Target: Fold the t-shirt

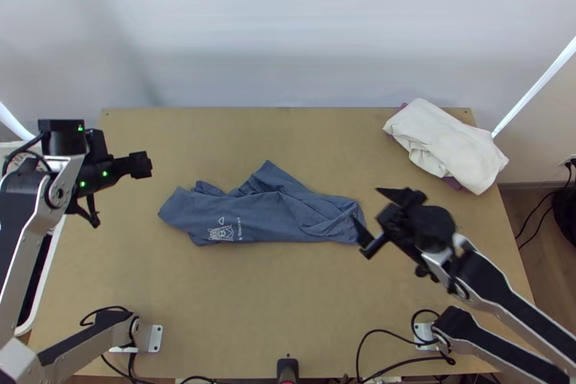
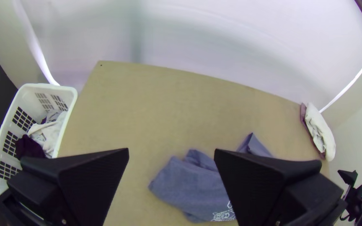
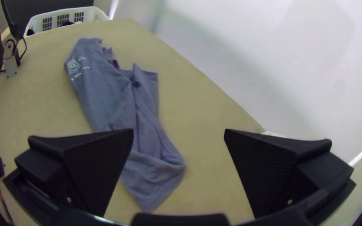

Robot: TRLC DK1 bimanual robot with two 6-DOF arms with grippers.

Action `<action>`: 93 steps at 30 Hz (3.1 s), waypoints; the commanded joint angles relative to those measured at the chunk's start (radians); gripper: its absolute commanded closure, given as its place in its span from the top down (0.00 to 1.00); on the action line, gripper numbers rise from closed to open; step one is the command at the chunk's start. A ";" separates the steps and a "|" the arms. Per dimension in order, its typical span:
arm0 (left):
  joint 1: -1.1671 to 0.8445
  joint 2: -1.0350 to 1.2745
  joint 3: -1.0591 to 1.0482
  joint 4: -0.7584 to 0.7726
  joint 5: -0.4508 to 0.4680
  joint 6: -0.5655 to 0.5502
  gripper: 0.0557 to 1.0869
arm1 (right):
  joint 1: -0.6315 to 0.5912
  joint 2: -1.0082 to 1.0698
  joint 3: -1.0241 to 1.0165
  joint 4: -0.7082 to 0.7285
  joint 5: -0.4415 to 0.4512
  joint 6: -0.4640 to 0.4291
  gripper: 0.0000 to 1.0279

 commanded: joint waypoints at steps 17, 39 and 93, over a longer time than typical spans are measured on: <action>0.056 -0.072 -0.131 0.080 0.011 0.069 0.96 | 0.117 0.594 0.302 0.137 -0.004 0.072 0.62; 0.110 -0.052 -0.159 0.135 0.012 0.107 0.96 | 0.137 0.842 0.414 0.177 -0.023 0.119 0.34; 0.148 -0.019 -0.183 0.180 0.028 0.121 0.96 | 0.106 0.581 0.285 0.294 -0.018 0.141 0.03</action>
